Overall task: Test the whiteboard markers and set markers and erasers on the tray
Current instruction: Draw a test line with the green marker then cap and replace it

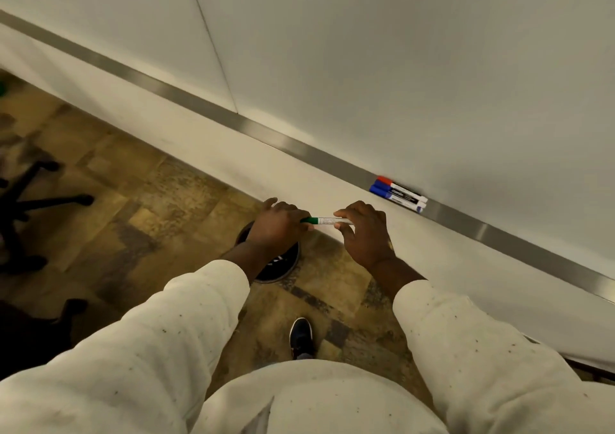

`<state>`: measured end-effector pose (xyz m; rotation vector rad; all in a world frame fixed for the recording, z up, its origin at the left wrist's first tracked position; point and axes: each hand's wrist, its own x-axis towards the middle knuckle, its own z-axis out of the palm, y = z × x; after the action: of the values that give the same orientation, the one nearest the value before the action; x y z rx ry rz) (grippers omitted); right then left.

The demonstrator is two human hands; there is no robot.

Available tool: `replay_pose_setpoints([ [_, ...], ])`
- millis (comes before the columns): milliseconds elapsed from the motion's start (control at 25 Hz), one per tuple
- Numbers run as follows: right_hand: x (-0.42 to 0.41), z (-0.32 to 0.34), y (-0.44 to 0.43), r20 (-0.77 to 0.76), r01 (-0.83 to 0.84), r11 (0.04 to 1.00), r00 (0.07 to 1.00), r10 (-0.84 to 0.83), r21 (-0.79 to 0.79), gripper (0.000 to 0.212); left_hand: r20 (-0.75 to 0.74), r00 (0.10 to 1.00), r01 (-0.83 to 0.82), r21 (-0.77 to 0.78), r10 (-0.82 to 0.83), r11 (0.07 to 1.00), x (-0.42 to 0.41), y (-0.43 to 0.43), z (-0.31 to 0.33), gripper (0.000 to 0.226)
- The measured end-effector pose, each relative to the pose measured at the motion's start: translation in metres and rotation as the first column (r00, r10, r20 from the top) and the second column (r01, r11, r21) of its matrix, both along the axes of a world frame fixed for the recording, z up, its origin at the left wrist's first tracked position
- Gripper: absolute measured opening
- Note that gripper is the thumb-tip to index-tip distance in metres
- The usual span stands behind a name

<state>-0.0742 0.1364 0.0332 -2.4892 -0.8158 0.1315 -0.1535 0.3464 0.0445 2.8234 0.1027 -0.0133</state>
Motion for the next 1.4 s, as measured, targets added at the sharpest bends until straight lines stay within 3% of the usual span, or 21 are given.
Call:
replay_pose_setpoints([
  [280,-0.002,-0.041,0.08,-0.116,-0.184,0.981,0.975,0.189,0.056,0.026,-0.05,0.965,-0.261,-0.115,0.257,0.959,-0.04,0.071,-0.036,0.029],
  [640,0.007,-0.042,0.149,-0.099,-0.282,0.959,0.954,0.282,0.007,0.045,-0.122,0.92,-0.384,-0.104,0.371,0.918,-0.054,0.125,-0.049,0.055],
  [1000,0.007,-0.03,0.093,-0.071,-0.222,0.97,0.974,0.215,-0.102,0.059,-0.119,0.946,-0.311,-0.086,0.3,0.946,-0.037,0.087,-0.015,0.061],
  [1400,-0.016,-0.003,-0.053,0.044,-0.057,0.963,0.997,0.071,-0.264,0.079,-0.116,0.99,-0.076,0.063,0.082,0.995,-0.032,-0.059,0.018,0.076],
])
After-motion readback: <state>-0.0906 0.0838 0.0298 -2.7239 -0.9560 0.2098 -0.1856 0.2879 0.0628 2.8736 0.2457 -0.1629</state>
